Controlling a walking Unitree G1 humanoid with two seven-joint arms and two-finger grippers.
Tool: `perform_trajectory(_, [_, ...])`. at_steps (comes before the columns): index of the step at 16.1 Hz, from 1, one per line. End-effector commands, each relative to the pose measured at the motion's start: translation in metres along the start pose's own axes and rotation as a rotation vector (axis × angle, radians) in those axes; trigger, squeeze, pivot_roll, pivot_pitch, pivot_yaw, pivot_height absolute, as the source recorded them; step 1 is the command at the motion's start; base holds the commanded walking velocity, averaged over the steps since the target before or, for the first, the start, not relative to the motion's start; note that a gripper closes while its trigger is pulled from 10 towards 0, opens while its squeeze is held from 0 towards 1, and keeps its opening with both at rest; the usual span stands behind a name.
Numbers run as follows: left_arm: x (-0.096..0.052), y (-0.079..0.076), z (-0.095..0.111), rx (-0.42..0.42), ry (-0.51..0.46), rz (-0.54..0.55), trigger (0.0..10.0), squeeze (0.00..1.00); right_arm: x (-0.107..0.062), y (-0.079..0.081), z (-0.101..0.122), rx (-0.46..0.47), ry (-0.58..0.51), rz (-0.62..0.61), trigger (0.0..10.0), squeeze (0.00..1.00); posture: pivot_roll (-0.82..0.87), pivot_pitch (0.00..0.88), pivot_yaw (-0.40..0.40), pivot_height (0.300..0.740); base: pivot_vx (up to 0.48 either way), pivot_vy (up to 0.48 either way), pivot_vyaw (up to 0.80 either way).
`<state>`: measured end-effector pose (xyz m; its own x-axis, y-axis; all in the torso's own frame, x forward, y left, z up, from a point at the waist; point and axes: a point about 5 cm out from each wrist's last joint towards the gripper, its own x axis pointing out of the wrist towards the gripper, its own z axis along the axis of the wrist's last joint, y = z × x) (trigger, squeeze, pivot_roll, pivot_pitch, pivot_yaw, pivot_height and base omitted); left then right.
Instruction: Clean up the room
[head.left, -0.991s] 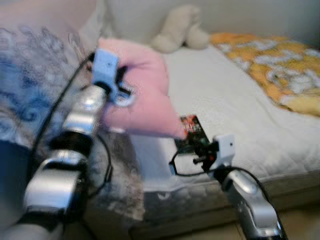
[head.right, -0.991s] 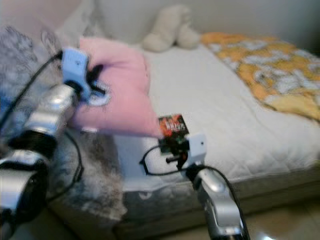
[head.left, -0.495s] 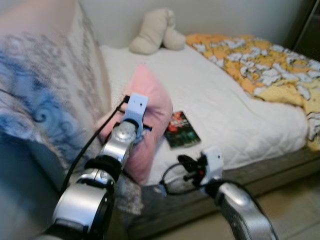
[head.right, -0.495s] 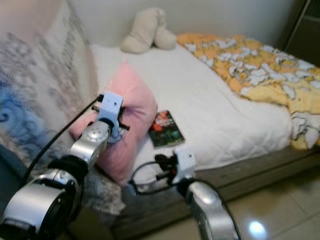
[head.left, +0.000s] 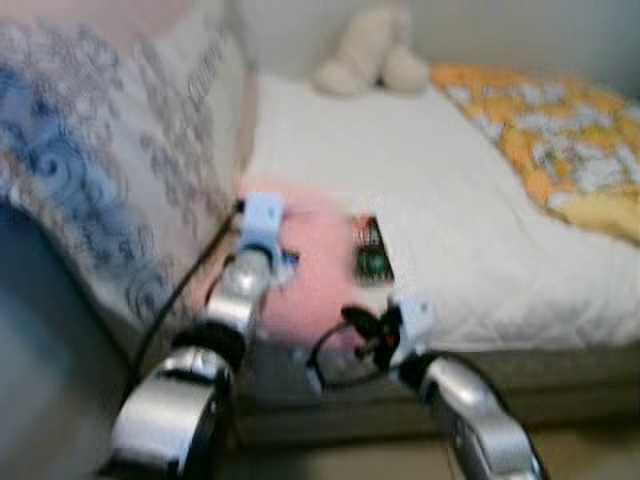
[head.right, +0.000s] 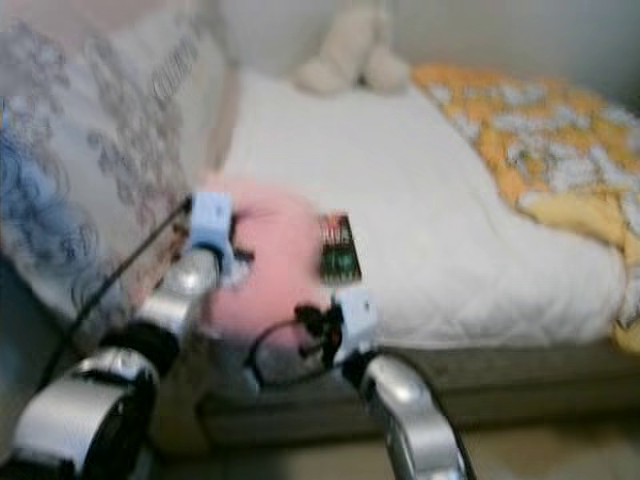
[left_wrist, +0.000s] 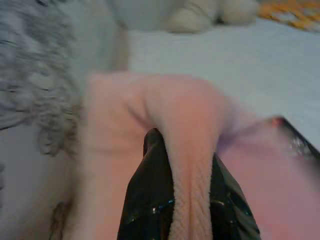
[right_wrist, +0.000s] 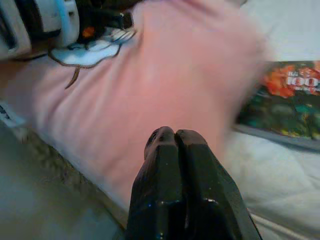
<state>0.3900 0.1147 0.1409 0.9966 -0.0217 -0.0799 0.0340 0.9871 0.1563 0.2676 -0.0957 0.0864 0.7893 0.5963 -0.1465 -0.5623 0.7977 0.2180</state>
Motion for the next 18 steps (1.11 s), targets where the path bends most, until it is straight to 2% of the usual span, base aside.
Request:
perform_trajectory(1, [0.002,-0.011,0.014,-0.031,-0.050,-0.014,10.0,0.00,-0.006,-0.007,-0.001,-0.015,0.007,-0.029,10.0,0.00,0.16,0.017,-0.001,0.740,0.285,0.000,0.43])
perform_trajectory(2, [0.002,-0.010,0.015,-0.042,-0.055,-0.012,10.0,0.00,-0.006,-0.007,-0.001,-0.017,0.006,-0.030,10.0,0.00,0.16,0.017,-0.001,0.740,0.285,0.000,0.43])
perform_trajectory(4, [0.002,-0.007,0.026,0.018,-0.123,-0.012,10.0,0.00,-0.006,-0.009,0.000,-0.029,0.000,-0.046,10.0,0.00,0.16,0.018,0.000,0.740,0.000,0.000,0.25])
perform_trajectory(7, [0.002,-0.005,0.036,0.012,-0.175,-0.018,10.0,0.00,-0.005,-0.009,0.000,-0.028,-0.005,-0.047,10.0,0.00,0.16,0.018,0.000,0.740,0.000,0.000,0.00])
perform_trajectory(8, [0.002,-0.006,0.039,0.019,-0.200,-0.038,10.0,0.00,-0.005,-0.009,0.000,-0.031,-0.006,-0.044,10.0,0.00,0.16,0.019,0.000,0.740,0.382,0.000,0.00])
perform_trajectory(10, [0.002,-0.008,0.045,0.109,-0.244,-0.079,10.0,0.00,-0.005,-0.008,0.001,-0.039,-0.007,-0.042,10.0,0.00,0.16,0.020,0.002,0.740,0.461,0.000,0.00])
perform_trajectory(11, [0.002,-0.007,0.047,0.128,-0.253,-0.084,10.0,0.00,-0.004,-0.008,0.001,-0.042,-0.007,-0.043,10.0,0.00,0.16,0.020,0.002,0.740,0.465,0.000,0.00])
perform_trajectory(18, [0.006,-0.002,0.063,0.202,-0.296,-0.097,10.0,0.00,-0.006,-0.005,-0.001,-0.037,-0.011,-0.047,10.0,0.00,0.15,0.031,0.008,0.740,0.465,0.000,0.00])
